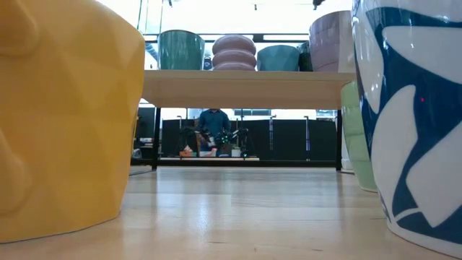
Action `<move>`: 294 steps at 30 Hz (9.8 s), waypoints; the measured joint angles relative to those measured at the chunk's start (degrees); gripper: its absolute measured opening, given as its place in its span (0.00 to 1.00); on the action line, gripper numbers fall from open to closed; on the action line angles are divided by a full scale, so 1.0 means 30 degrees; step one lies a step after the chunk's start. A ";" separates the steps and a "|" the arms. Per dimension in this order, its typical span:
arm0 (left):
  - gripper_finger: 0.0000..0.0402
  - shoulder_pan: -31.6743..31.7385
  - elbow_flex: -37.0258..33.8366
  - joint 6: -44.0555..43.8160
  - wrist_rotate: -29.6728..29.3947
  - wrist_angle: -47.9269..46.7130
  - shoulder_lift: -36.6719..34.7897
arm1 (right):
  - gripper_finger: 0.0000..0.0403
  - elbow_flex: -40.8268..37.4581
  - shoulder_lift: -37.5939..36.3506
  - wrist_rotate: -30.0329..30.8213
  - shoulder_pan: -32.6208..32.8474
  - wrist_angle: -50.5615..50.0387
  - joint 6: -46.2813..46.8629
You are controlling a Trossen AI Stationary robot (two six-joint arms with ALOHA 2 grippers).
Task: Place coffee mugs
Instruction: Put the green mug on the shelf
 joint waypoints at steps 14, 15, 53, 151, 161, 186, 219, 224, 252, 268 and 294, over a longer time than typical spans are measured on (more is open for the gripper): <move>0.37 0.0000 0.0007 -0.1315 0.2000 -0.0065 0.0000 | 0.41 0.0000 -0.0384 0.2083 0.2540 0.1053 0.0904; 0.37 0.0000 0.0003 -0.1414 0.1996 -0.0061 0.0000 | 0.41 0.0000 -0.0438 0.2100 0.2730 0.0562 0.0932; 0.37 0.0022 0.0007 -0.0264 -0.0375 -0.0830 0.0000 | 0.38 -0.0918 0.1707 -0.4893 0.3469 0.3147 0.4982; 0.37 0.0015 0.0007 -0.0242 -0.0379 -0.1391 -0.0005 | 0.12 -0.8364 0.1405 -0.8087 0.1794 0.7787 0.1162; 0.37 0.0017 0.0007 -0.0246 -0.0379 -0.1383 -0.0006 | 0.06 -0.7930 0.1405 -0.9300 0.1531 0.7654 0.1169; 0.37 0.0018 0.0007 -0.0603 -0.0379 -0.1384 -0.0004 | 0.06 -0.2329 0.1368 -0.7203 0.1258 0.5540 -0.1040; 0.37 0.0015 0.0014 -0.1594 -0.0386 -0.2426 0.0000 | 0.06 0.3300 0.1346 -0.7528 -0.3279 0.3034 -0.6311; 0.37 0.0016 0.0008 -0.1585 -0.0386 -0.2402 -0.0007 | 0.07 0.3308 0.1346 -0.7963 -0.4286 0.2084 -0.5368; 0.37 0.0022 0.0014 -0.0885 -0.0452 -0.1880 -0.0005 | 0.08 0.3322 0.1689 -0.9992 -0.6982 -0.0534 -0.6170; 0.37 0.0015 0.0010 -0.0900 -0.0452 -0.1897 -0.0007 | 0.19 0.3308 0.1733 -1.0020 -0.6986 -0.0397 -0.6374; 0.37 0.0015 0.0014 -0.1091 -0.0445 -0.2327 -0.0007 | 0.50 0.5544 0.1349 -0.8233 -0.6232 -0.2646 -0.5325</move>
